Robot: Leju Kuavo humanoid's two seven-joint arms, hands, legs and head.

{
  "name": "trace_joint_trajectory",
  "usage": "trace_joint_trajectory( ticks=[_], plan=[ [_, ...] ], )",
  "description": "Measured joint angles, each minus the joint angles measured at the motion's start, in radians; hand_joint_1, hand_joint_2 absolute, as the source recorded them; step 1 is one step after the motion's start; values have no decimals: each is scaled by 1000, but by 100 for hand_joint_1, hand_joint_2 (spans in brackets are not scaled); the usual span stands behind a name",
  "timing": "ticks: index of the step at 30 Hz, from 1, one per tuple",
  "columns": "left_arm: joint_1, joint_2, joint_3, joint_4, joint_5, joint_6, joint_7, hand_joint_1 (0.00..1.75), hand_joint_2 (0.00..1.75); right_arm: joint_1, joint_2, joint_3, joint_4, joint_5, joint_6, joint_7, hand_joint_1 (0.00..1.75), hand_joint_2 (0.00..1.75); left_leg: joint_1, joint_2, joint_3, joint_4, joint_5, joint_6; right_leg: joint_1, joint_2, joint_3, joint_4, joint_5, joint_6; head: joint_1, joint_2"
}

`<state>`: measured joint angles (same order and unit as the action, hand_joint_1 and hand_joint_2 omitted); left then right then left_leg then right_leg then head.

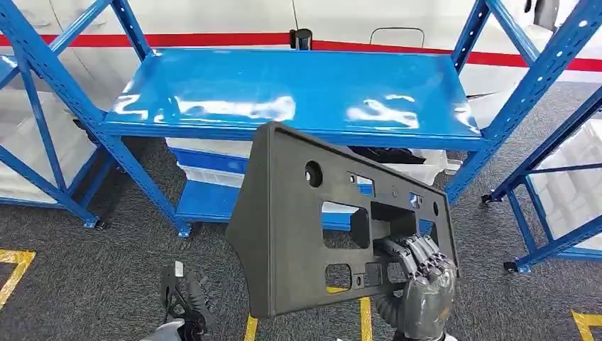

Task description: Take the parts from the cabinet and place them on the table.

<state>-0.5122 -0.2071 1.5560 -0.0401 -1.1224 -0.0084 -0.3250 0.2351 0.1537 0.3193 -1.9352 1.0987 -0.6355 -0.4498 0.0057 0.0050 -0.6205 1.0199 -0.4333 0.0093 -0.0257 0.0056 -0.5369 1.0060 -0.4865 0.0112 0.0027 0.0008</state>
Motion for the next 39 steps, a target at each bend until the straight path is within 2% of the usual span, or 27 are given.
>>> trace_joint_trajectory(
  ticks=[1, 3, 4, 5, 6, 7, 9, 10, 14, 15, 16, 18, 19, 20, 21, 22, 24, 25, 26, 29, 30, 31, 33, 35, 36, 37, 39],
  plan=[
    [2, 5, 0, 0, -10, -3, 1, 0, 0, 5, 0, -3, -6, 0, 0, -2, 175, 175, 0, -1, -13, 40, -38, -7, 0, -1, -3, 0, 4, -8, -3, 0],
    [9, 17, 0, 0, -22, -13, 1, 0, 0, 13, 3, -14, -7, 0, 0, -11, 175, 175, 4, -3, -71, 194, -127, -17, 3, -2, -11, 1, 9, -15, -4, 0],
    [13, 22, 0, 0, -29, -16, 1, 0, 0, 18, 3, -19, -7, 0, 0, -13, 175, 175, 5, -3, -97, 259, -155, -19, 4, -2, -16, 2, 11, -18, -5, 0],
    [20, 29, 0, 0, -32, -21, 1, 0, 0, 24, 4, -24, -7, 2, 0, -13, 175, 175, 6, -3, -108, 296, -161, -20, 5, -2, -20, 2, 14, -20, -5, 0],
    [24, 33, 0, 0, -39, -22, 1, 0, 0, 30, 4, -27, -7, 3, 0, -13, 175, 175, 6, -3, -93, 279, -146, -19, 5, -2, -22, 2, 16, -19, -5, 0],
    [27, 39, 0, 0, -43, -25, 1, 0, 0, 35, 5, -32, -7, 5, 0, -13, 175, 175, 6, -3, -54, 218, -112, -15, 6, -2, -22, 2, 17, -20, -5, 0],
    [27, 51, 0, 0, -53, -32, 0, 0, 0, 38, 5, -39, -11, 6, 0, -13, 175, 175, 6, -5, 57, 30, -36, -2, 6, -1, -22, 2, 20, -17, -5, 0],
    [26, 57, 0, 0, -61, -36, -1, 0, 0, 40, 6, -42, -15, 5, 0, -13, 175, 175, 2, -10, 82, -11, -53, 2, 11, -1, -25, 1, 24, -10, -4, 0],
    [33, 69, 0, 0, -65, -40, -3, 0, 0, 44, 6, -48, -19, 5, 0, -16, 175, 175, -8, -9, 66, -17, -38, 17, 11, -2, -35, -3, 38, 12, -4, 0],
    [33, 69, 0, 1, -65, -42, -3, 0, 0, 46, 6, -50, -24, 4, 0, -16, 175, 175, -1, -6, 69, -37, -22, 28, 27, 0, -42, 1, 32, 18, -3, 0],
    [32, 71, 0, 1, -65, -42, -3, 0, 0, 47, 5, -52, -26, 4, 0, -16, 175, 175, -1, -1, 68, -42, -16, 32, 15, -5, -56, 26, 9, 16, -3, 0],
    [34, 73, 0, 1, -68, -43, -4, 0, 0, 47, 5, -57, -26, 4, 0, -16, 175, 175, -2, 1, 57, -41, -8, 44, 15, -4, -112, 163, -67, 2, 5, 0],
    [37, 73, 0, 2, -71, -43, -4, 0, 0, 50, 5, -60, -26, 5, 0, -16, 175, 175, -4, 2, 49, -40, -3, 45, 15, -4, -146, 247, -102, 1, 5, 0],
    [40, 74, 0, 2, -74, -43, -4, 0, 0, 51, 4, -63, -26, 4, 0, -16, 175, 175, -5, 3, 42, -38, 2, 44, 15, -4, -165, 303, -119, 6, 5, 0],
    [43, 75, 0, 2, -77, -43, -4, 0, 0, 53, 4, -66, -26, 4, 0, -17, 175, 175, -5, 3, 37, -38, 5, 43, 15, -4, -157, 301, -114, 13, 5, 0],
    [45, 76, 0, 2, -81, -44, -4, 0, 0, 53, 4, -68, -26, 2, 0, -19, 175, 175, -5, 4, 33, -37, 9, 41, 15, -4, -126, 256, -94, 22, 5, 0],
    [46, 79, 0, 5, -82, -45, -5, 0, 0, 53, 4, -69, -26, -2, 0, -21, 175, 175, -5, 3, 28, -33, 14, 35, 11, -5, -14, 64, -29, 38, 5, 0],
    [46, 81, 0, 5, -82, -47, -6, 0, 0, 52, 3, -69, -26, -3, 0, -22, 175, 175, -6, 3, 23, -28, 16, 31, 8, -6, 19, -8, -25, 35, 6, 0],
    [45, 83, 0, 5, -82, -47, -6, 0, 0, 53, 3, -70, -26, -8, 0, -26, 175, 175, -13, 3, 15, -20, 16, 27, 16, -2, 21, -15, -17, 26, 4, 0],
    [48, 88, 0, 10, -81, -48, -8, 0, 0, 52, 2, -75, -26, -23, 0, -37, 175, 175, -9, 3, 8, -23, 32, 10, 19, 0, 9, -7, -7, 9, 4, 0],
    [48, 94, 0, 10, -80, -48, -8, 0, 0, 52, 3, -76, -26, -25, 0, -40, 175, 175, -8, -1, 3, -19, 31, 5, 1, -2, 1, -15, 2, -3, 5, 0],
    [49, 95, 0, 13, -79, -48, -9, 0, 0, 51, 3, -76, -26, -27, 0, -43, 175, 175, -4, -7, -8, -2, 4, -1, 2, -4, 4, -13, 8, -7, 5, 0],
    [49, 98, 0, 15, -72, -48, -9, 0, 0, 50, 5, -79, -25, -31, 0, -48, 175, 175, 2, -8, -52, 129, -103, -14, 3, -6, -9, -13, 20, -24, -4, 0],
    [54, 99, 0, 16, -67, -46, -9, 0, 0, 50, 5, -81, -20, -34, 0, -52, 175, 175, 6, -7, -94, 268, -170, -22, 6, -8, -25, -12, 31, -24, -4, 0],
    [57, 99, 0, 16, -62, -44, -10, 0, 0, 49, 5, -82, -17, -37, 0, -54, 175, 175, 7, -7, -91, 284, -171, -24, 6, -7, -33, -11, 36, -22, -4, 0],
    [58, 99, 0, 18, -61, -42, -10, 0, 0, 49, 5, -84, -15, -37, 0, -54, 175, 175, 9, -7, -62, 250, -151, -23, 6, -7, -40, -11, 41, -20, -5, 0],
    [56, 100, 0, 19, -60, -41, -10, 0, 0, 47, 6, -84, -12, -38, 0, -55, 175, 175, 13, -7, 52, 78, -82, -19, 5, -6, -47, -11, 50, -14, -5, 0]
  ],
)
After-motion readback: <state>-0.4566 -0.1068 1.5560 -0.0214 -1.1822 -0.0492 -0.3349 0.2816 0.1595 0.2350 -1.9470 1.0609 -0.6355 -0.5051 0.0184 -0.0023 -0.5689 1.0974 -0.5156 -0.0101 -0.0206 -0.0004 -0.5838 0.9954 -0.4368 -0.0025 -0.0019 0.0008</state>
